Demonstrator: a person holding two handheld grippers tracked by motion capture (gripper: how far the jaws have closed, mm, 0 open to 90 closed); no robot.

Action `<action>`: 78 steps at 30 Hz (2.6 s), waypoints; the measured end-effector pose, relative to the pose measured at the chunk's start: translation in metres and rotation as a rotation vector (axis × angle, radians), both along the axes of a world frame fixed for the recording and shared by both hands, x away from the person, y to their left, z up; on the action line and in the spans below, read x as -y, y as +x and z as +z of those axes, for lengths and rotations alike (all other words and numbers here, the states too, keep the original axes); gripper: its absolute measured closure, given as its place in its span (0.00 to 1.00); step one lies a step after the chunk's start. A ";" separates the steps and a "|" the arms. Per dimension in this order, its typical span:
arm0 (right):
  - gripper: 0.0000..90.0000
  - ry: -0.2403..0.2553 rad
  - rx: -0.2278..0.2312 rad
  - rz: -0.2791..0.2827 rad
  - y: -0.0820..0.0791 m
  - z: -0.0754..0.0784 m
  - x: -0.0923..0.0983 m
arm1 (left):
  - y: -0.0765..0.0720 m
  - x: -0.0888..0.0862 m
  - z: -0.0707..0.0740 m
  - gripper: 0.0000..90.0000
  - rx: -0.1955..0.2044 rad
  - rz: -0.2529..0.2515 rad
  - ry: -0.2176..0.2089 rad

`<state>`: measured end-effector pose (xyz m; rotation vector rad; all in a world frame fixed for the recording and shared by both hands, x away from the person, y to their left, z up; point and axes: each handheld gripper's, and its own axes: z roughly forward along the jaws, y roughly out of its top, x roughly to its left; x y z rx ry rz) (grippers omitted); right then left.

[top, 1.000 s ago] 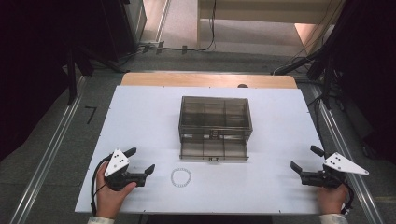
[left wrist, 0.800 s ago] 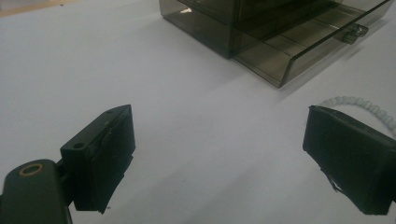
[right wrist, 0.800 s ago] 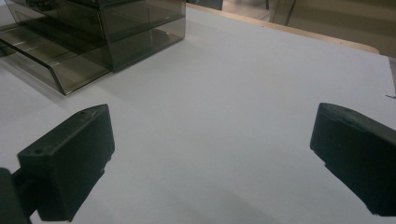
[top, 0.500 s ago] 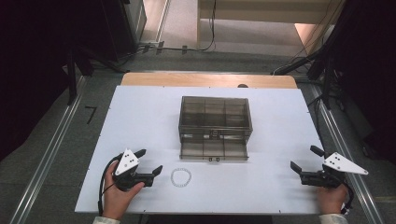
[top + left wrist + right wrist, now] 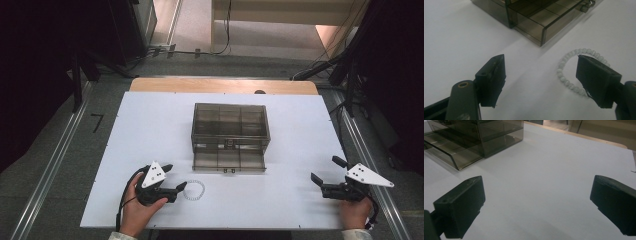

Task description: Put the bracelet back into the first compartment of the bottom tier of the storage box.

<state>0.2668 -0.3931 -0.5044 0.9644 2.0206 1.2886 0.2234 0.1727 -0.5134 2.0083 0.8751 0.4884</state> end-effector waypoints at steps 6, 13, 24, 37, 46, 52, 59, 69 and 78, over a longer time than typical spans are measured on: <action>0.00 -0.001 0.001 0.000 0.000 0.000 0.000 | 0.001 0.009 -0.001 0.32 -0.024 -0.033 0.036; 0.00 -0.004 0.001 0.001 0.000 0.000 0.000 | 0.003 0.012 -0.002 0.37 -0.044 -0.041 0.058; 0.00 -0.015 -0.023 -0.035 0.003 0.000 -0.002 | 0.007 0.015 -0.003 0.42 -0.076 -0.050 0.088; 0.00 0.049 -0.052 -0.159 0.007 0.001 0.004 | 0.007 0.015 -0.003 0.42 -0.081 -0.053 0.085; 0.00 0.030 -0.048 -0.127 0.006 0.001 0.002 | 0.008 0.015 -0.003 0.46 -0.089 -0.062 0.089; 0.00 0.036 -0.062 -0.112 0.007 0.001 0.003 | 0.008 0.015 -0.003 0.55 -0.089 -0.068 0.084; 0.00 0.021 -0.073 -0.104 0.008 0.001 0.001 | 0.007 0.016 -0.003 0.67 -0.083 -0.084 0.086; 0.00 0.013 -0.066 -0.102 0.008 0.000 0.000 | 0.006 0.022 -0.003 0.89 -0.082 -0.108 0.091; 0.00 0.009 -0.070 -0.089 0.008 0.000 0.000 | 0.005 0.024 -0.003 0.96 -0.074 -0.112 0.099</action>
